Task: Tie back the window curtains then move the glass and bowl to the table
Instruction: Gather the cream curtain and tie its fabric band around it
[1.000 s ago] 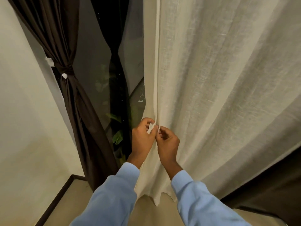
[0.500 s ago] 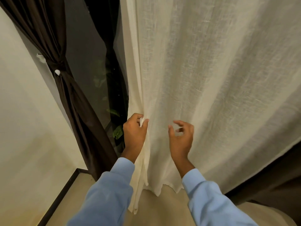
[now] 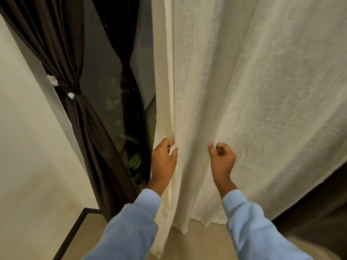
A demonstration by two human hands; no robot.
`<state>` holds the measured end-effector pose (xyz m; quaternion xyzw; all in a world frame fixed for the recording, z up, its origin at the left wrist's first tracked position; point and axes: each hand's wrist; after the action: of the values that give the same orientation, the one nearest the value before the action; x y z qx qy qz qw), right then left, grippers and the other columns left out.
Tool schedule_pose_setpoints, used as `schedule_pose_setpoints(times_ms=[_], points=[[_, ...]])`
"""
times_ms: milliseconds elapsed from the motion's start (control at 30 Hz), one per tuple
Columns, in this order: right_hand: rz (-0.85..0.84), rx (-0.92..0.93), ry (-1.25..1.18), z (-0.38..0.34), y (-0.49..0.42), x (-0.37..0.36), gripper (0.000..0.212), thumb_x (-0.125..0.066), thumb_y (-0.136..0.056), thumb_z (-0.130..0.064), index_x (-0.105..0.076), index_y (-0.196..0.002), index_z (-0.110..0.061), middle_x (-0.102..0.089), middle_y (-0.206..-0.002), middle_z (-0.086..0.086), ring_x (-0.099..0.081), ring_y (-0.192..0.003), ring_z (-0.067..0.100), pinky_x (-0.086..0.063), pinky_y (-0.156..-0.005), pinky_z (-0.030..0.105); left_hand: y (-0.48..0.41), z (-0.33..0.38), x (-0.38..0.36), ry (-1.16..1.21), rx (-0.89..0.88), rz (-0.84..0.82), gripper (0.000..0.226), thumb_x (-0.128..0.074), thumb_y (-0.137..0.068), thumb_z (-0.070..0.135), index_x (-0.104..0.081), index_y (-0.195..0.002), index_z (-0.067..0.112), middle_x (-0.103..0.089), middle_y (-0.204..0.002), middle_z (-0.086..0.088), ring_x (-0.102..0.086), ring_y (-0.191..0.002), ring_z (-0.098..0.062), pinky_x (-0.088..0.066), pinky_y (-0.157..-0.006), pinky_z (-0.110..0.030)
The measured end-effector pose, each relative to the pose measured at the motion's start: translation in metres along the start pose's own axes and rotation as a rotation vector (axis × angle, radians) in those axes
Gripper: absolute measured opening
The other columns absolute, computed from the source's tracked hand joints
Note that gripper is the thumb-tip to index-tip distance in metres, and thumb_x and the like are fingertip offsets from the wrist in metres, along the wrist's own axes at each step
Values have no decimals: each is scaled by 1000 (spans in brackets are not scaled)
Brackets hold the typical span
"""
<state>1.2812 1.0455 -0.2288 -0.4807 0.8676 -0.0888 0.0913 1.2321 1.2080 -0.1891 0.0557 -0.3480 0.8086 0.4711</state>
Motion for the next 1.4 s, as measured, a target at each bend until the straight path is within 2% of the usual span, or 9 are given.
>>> schedule_pose_setpoints(times_ms=[133,533,733,933,1033,1133,1233,1300,1400], points=[[-142,58,-38,7,42,-16,14,-76,-83,-4,-70,-77,-16,-69,-73,-1,-62,-65,6,-51,-66,18,-4,-4,2,35,-45,-40,13,-70,-85,14,-62,-94,10,-61,-82,4,-62,-75,-14,-51,-67,-19],[-231,195,17,5,88,-39,18,-66,-90,1,-76,-99,-10,-67,-94,0,-65,-86,6,-51,-75,16,5,-2,14,193,-86,-143,15,-70,-85,16,-71,-98,7,-64,-82,8,-58,-70,-2,-44,-65,0],[-208,247,79,6,93,-40,17,-66,-87,6,-75,-88,-8,-63,-85,0,-59,-76,3,-43,-69,10,-8,9,14,1,-105,-212,24,-71,-84,31,-70,-91,8,-68,-80,-2,-58,-68,-12,-44,-61,-18],[-300,224,129,7,79,-23,13,-69,-90,-13,-78,-99,-14,-71,-89,-4,-65,-75,11,-51,-67,20,-15,15,6,-164,-144,-191,18,-60,-88,18,-65,-83,2,-67,-77,-12,-55,-65,-21,-42,-60,-28],[-26,136,82,9,57,8,7,-73,-88,-18,-76,-93,-22,-71,-94,-6,-65,-86,8,-50,-72,20,-12,14,-3,-148,-179,-170,16,-62,-87,16,-64,-78,3,-66,-74,-12,-60,-66,-28,-46,-61,-32],[270,35,72,14,31,45,11,-76,-84,-19,-68,-89,-24,-67,-94,-1,-62,-82,11,-52,-77,39,-5,14,-11,-151,-198,-135,15,-63,-89,17,-67,-83,3,-68,-79,-11,-62,-69,-27,-52,-65,-34],[397,-21,103,13,11,80,33,-81,-79,-25,-61,-106,-24,-58,-113,-1,-58,-99,10,-50,-88,37,5,19,-19,-116,-204,-88,14,-64,-88,14,-67,-84,1,-68,-80,-11,-63,-69,-24,-49,-67,-27],[428,-40,137,8,1,100,64,-86,-74,-28,-50,-128,-22,-43,-135,0,-50,-121,14,-42,-93,25,11,27,-26,-89,-192,-79,13,-65,-88,13,-67,-83,1,-68,-79,-10,-62,-69,-21,-45,-67,-23],[350,-110,196,5,-12,120,110,-90,-67,-33,-23,-152,-18,-19,-158,5,-30,-143,20,-27,-100,23,19,41,-37,-47,-201,-113,12,-66,-87,12,-66,-81,2,-67,-76,-7,-57,-66,-15,-39,-63,-15]])
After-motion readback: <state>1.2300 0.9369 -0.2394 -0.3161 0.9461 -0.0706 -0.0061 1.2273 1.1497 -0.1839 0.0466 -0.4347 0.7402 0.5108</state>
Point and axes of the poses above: each hand's wrist, its own y-axis away from the middle knuckle, its own x-axis out of the back of the hand, z = x × y
